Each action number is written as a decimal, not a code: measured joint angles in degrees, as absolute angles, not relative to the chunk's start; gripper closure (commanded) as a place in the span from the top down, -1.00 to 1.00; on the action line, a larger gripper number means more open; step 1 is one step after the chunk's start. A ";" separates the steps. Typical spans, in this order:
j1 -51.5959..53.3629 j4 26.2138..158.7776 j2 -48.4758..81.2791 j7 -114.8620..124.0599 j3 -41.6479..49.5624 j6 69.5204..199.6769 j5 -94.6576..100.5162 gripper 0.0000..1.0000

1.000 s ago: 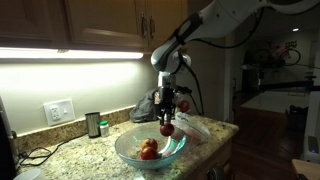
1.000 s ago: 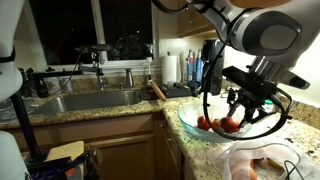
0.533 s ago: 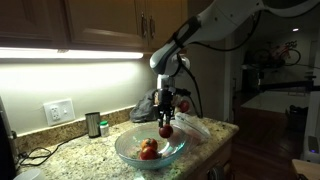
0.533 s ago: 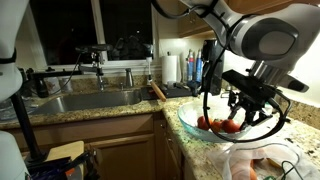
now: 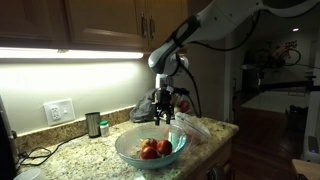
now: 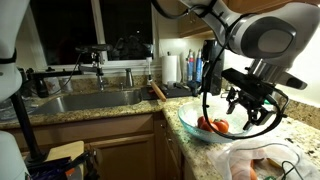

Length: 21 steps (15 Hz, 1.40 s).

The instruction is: Take the peach out of the carrier bag and place it inside the glass bowl

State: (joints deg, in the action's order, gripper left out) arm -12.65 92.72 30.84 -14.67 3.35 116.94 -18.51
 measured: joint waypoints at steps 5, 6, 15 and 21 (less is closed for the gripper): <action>-12.92 92.70 30.09 -14.44 4.01 117.48 -17.69 1.00; -12.99 92.70 29.91 -14.43 4.21 117.61 -17.41 1.00; -13.30 94.45 26.08 -11.56 6.69 117.71 -13.99 1.00; -13.51 95.85 24.81 -9.27 7.55 117.70 -12.31 1.00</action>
State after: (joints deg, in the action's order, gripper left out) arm -13.51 95.85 24.81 -9.27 7.55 117.70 -12.31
